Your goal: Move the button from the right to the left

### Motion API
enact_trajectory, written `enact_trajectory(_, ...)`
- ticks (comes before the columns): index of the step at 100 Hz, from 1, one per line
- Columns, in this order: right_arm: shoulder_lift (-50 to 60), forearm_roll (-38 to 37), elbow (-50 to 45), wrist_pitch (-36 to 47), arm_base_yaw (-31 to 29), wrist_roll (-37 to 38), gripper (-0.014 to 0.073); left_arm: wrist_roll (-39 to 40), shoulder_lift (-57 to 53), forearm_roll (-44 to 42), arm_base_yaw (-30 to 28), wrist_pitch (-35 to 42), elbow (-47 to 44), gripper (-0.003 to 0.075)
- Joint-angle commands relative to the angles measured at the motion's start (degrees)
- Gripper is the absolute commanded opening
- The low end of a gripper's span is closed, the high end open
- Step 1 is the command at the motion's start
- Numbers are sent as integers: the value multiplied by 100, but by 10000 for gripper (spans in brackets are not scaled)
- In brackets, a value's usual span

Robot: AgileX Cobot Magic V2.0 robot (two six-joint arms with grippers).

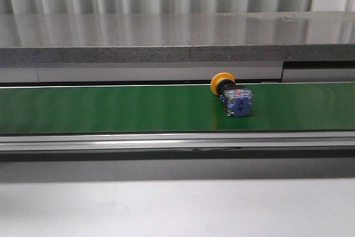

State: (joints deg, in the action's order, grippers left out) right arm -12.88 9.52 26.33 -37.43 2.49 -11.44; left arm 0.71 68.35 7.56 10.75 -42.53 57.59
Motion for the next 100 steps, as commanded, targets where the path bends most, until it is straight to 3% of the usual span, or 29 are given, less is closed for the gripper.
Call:
enact_trajectory(1,-52,50,141,467,3,-34,-65,208,290,110,358,51,519,437)
enact_trajectory(44,-52,50,141,467,3,-34,-65,827,2230,110,1979,-443,2065,447)
enact_trajectory(62,-52,50,141,467,3,-34,-65,1184,2885,230,2322,-631,2649,446)
enact_trajectory(100,-52,50,141,467,3,-34,-65,1191,3747,1025,2596,-834,3477,442)
